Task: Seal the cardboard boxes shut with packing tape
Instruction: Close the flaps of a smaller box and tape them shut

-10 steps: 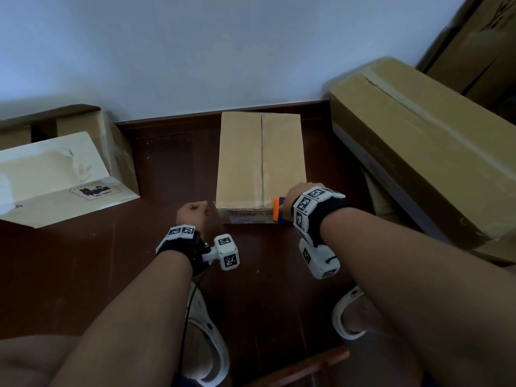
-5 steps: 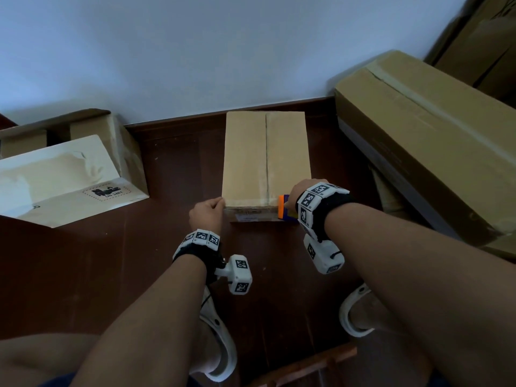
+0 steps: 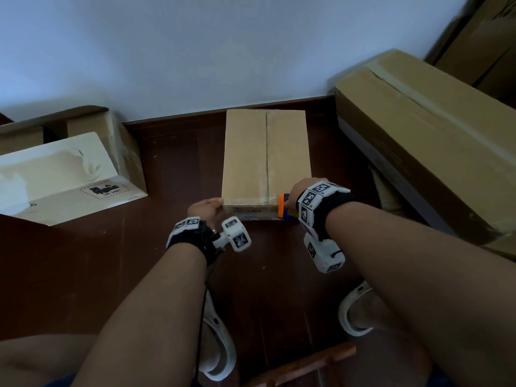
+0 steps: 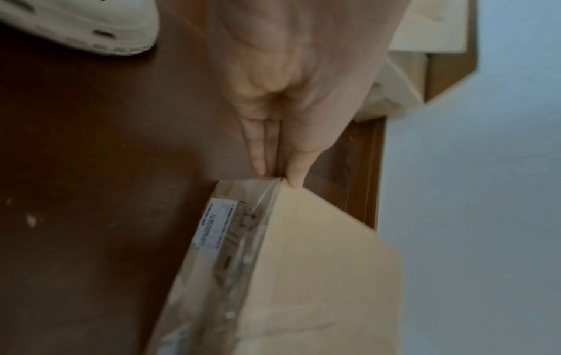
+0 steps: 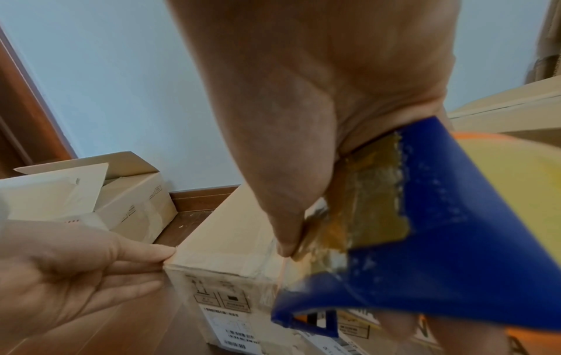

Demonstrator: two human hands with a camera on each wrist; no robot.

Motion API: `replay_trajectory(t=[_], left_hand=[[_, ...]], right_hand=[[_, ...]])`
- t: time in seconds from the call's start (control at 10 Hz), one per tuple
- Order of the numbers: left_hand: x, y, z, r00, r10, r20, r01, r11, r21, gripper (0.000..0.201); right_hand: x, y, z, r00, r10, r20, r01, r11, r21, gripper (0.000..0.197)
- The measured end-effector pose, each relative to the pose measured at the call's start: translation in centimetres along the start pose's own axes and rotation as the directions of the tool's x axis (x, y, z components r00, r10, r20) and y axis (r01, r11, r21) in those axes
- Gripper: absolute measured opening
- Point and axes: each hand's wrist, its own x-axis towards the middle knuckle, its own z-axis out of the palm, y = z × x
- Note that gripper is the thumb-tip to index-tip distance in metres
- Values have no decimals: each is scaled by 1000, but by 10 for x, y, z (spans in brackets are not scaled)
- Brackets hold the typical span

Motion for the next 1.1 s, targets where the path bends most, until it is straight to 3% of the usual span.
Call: replay_trajectory(t=[0.1, 0.2, 0.3, 0.4, 0.5, 0.6, 0.7, 0.8, 0.9, 1.0, 1.1], left_hand=[[11, -8, 1, 991, 135, -3, -135, 988, 76, 9], [7, -15, -8, 987, 160, 26, -160, 987, 6, 12], [8, -24, -25, 957, 281, -69, -258, 938, 233, 9], [0, -15, -24, 882, 463, 85, -384, 603, 699, 13], [-1, 2, -14, 826, 484, 288, -447, 253, 858, 18], [0, 15, -8, 825, 392, 406, -441, -1, 897, 21], [4, 17, -5, 818, 343, 462, -430, -169, 887, 22], [5, 12, -3, 829, 330, 451, -443, -104, 891, 31], [2, 9, -3, 719, 477, 506, -519, -115, 847, 53], [-4, 13, 9, 546, 502, 671, -650, -251, 717, 45], [-6, 15, 25, 465, 408, 786, -741, -306, 597, 19]], right_hand=[[-2, -2, -1, 1000, -5, 16, 6, 1000, -24, 42], [-4, -1, 0, 1000, 7, 3, -7, 1000, -27, 42], [-2, 1, 4, 1000, 24, -18, -24, 1000, 11, 43], [-2, 0, 5, 999, 33, -20, -32, 999, 19, 41], [-3, 0, 5, 999, 29, -26, -29, 999, 17, 40], [0, 0, 6, 999, 33, -33, -32, 999, 37, 41], [0, 1, 5, 999, 22, -33, -22, 1000, -5, 42], [2, 3, 6, 1000, 5, -28, -6, 999, -37, 43], [5, 4, 7, 1000, 7, -24, -8, 999, -54, 43], [6, 5, 7, 999, -9, -32, 7, 996, -89, 42], [7, 5, 8, 1000, 2, -30, -5, 998, -69, 42]])
